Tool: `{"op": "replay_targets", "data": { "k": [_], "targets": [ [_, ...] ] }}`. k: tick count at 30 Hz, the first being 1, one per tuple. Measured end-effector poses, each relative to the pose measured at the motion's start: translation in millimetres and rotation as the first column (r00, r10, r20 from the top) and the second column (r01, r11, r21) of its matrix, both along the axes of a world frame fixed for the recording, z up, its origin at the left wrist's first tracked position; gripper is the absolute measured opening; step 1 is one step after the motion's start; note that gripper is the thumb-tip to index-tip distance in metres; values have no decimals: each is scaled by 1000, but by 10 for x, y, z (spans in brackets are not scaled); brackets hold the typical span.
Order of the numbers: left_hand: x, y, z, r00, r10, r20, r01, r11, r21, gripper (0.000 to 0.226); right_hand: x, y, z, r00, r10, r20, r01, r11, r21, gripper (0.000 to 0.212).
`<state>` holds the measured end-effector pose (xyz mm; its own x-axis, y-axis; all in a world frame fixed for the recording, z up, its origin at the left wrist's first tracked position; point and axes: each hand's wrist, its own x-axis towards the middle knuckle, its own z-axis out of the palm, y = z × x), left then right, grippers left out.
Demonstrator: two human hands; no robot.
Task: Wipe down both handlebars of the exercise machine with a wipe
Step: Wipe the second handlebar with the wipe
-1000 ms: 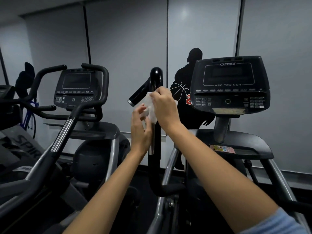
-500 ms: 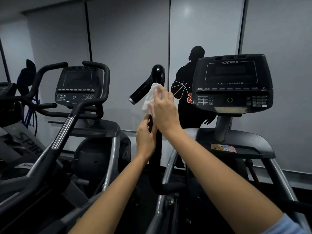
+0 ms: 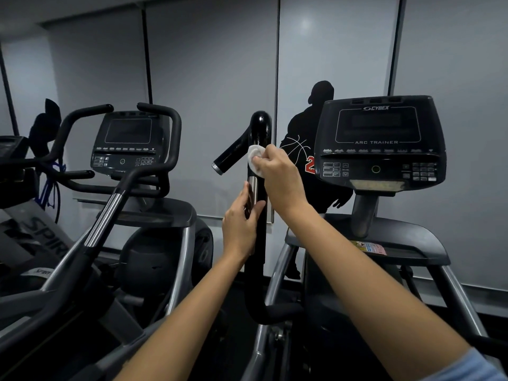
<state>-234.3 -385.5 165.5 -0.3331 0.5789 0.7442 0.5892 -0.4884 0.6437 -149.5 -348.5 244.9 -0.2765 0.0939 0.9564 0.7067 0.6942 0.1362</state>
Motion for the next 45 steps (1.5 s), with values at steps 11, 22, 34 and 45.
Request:
{"op": "replay_targets", "data": {
  "k": [11,22,34,45],
  "targets": [
    [-102,50,-32,988,-128,89,130,991,-11,61,-120,113,443,997,-20,-79,29,993,115,35],
    [-115,66,-22,985,-146,94,148,989,-18,63,-76,76,497,931,-349,106,294,891,346,32],
    [-125,26,43,980,-170,103,175,983,-45,63,-93,6,464,847,-492,201,379,824,421,28],
    [-145,51,54,978,-164,125,174,982,-74,60,-142,-48,228,828,-530,184,410,796,446,31]
  ]
}}
